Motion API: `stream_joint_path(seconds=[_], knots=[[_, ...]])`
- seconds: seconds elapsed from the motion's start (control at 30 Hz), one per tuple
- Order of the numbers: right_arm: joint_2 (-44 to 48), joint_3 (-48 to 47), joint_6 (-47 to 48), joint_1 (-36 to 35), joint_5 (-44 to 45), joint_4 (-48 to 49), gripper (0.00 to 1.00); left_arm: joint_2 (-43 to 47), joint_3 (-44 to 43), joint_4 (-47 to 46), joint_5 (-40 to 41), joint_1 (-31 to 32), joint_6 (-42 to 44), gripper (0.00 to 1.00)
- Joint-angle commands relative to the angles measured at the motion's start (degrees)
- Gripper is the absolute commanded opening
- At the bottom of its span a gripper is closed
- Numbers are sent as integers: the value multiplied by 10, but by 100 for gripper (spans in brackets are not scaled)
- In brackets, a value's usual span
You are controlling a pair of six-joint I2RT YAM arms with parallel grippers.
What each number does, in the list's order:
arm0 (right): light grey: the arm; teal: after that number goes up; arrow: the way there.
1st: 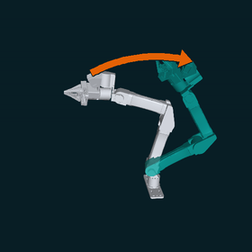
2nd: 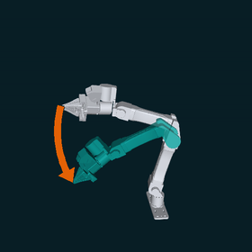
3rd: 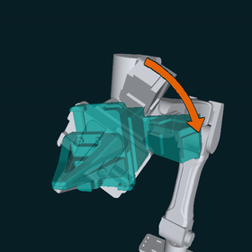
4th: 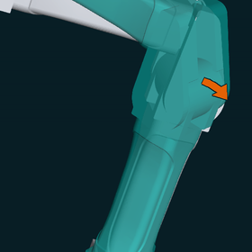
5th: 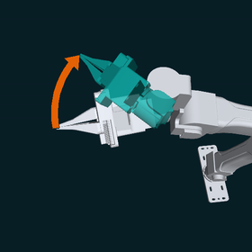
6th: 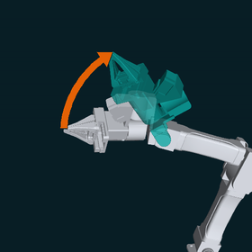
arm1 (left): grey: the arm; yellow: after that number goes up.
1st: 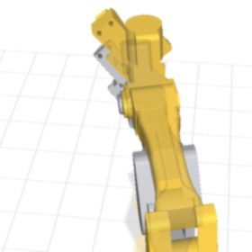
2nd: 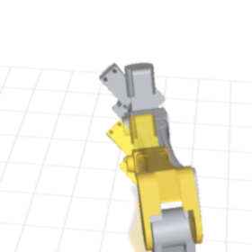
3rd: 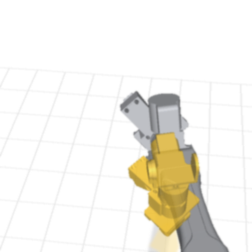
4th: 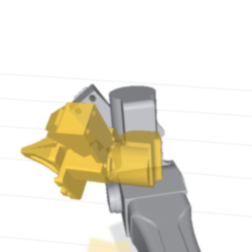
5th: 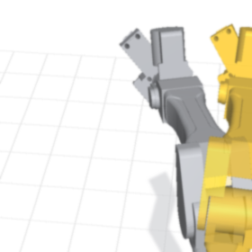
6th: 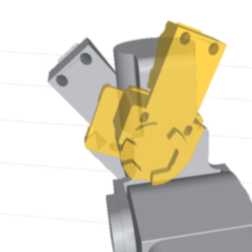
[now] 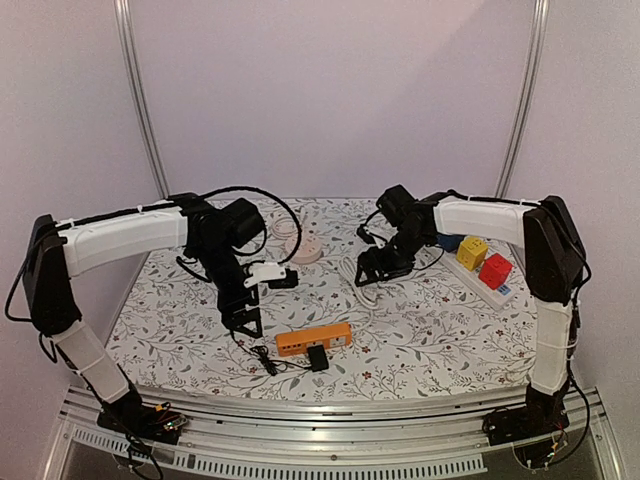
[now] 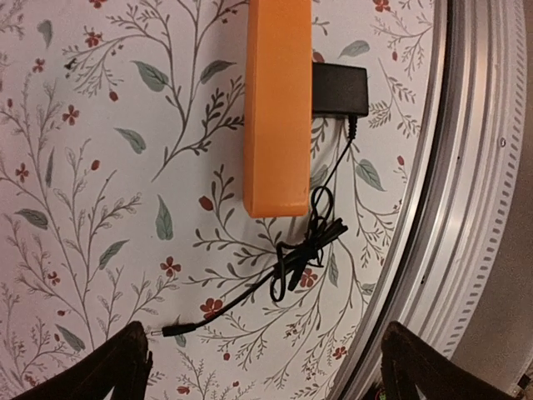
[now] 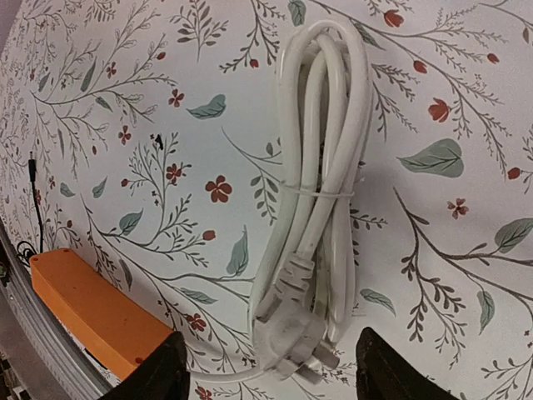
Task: Insert the plug
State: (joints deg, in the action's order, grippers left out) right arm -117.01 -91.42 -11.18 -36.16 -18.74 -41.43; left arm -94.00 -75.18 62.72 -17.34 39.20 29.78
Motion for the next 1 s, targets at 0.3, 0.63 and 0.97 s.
stream_joint_path(seconds=[0.3, 0.63, 0.97], knots=[[197, 147, 304, -58, 7, 80, 99, 5, 35, -45, 21, 59, 52, 96], [115, 118, 604, -126, -49, 41, 99, 32, 59, -41, 22, 43, 47, 96], [27, 96, 607, -144, -65, 44, 92, 56, 65, -32, 27, 9, 48, 96]])
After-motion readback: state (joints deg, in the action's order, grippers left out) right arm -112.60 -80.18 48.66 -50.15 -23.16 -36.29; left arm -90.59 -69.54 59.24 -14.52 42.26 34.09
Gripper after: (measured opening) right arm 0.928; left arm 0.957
